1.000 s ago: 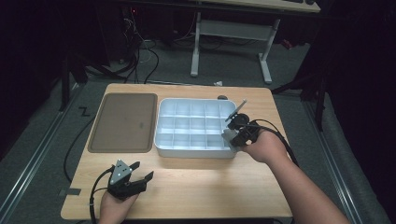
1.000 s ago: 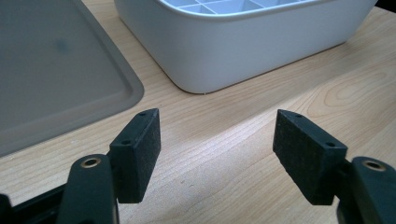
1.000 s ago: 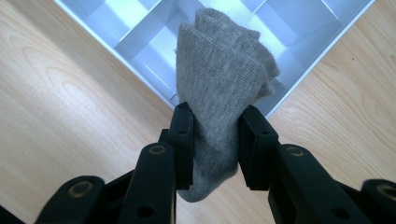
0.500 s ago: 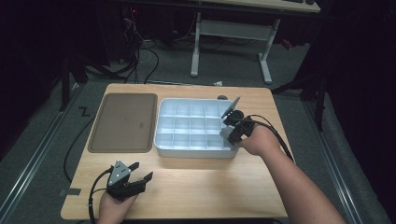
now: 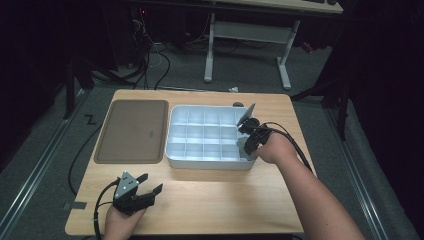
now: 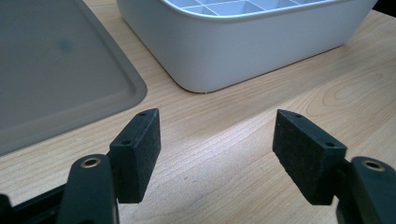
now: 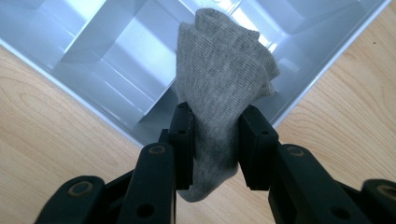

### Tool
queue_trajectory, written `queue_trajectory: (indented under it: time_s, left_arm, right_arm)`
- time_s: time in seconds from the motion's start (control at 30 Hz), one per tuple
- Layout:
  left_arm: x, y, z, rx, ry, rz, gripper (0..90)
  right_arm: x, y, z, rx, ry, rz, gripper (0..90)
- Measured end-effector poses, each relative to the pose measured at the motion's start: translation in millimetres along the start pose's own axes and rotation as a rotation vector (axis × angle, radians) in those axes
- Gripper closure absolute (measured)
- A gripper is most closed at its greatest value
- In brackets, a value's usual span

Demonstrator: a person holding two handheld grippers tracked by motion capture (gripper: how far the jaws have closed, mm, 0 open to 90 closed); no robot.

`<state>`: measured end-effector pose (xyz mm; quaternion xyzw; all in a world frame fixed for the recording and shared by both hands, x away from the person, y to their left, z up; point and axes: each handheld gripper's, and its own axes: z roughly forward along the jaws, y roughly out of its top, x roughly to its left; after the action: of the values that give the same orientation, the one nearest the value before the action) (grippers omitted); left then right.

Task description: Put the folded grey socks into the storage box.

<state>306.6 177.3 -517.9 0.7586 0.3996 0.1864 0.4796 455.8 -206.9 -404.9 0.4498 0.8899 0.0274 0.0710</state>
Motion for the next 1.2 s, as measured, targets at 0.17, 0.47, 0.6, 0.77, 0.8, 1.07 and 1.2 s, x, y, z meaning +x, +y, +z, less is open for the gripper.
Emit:
queue_trajectory:
  time_s: [0.17,0.47,0.6,0.77,0.8,1.07,1.2]
  left_arm:
    - [-0.6,0.1,0.6,0.001,0.000,0.002,33.0]
    - [-1.2,-0.3,1.6,0.005,-0.003,0.005,33.0]
    - [-0.7,0.0,0.7,0.002,-0.001,0.004,33.0]
    - [-0.7,-0.1,0.2,0.000,0.002,0.004,33.0]
    - [-0.6,-0.1,0.1,-0.001,0.003,0.004,33.0]
    - [-0.5,-0.2,0.2,-0.001,0.005,0.003,33.0]
    - [-0.1,-0.3,0.0,0.000,0.004,0.000,33.0]
  right_arm:
    - [1.6,1.2,6.6,0.016,0.000,-0.011,69.9]
    - [1.9,3.0,16.6,0.032,-0.013,-0.027,70.1]
    - [4.8,4.5,20.0,0.052,-0.019,-0.015,70.5]
    - [6.2,7.3,26.2,0.076,-0.039,-0.034,71.4]
    - [9.2,7.5,27.1,0.094,-0.039,0.001,71.5]
    - [9.6,11.3,37.9,0.115,-0.059,-0.061,72.4]
    - [11.1,12.7,43.4,0.133,-0.064,-0.069,72.9]
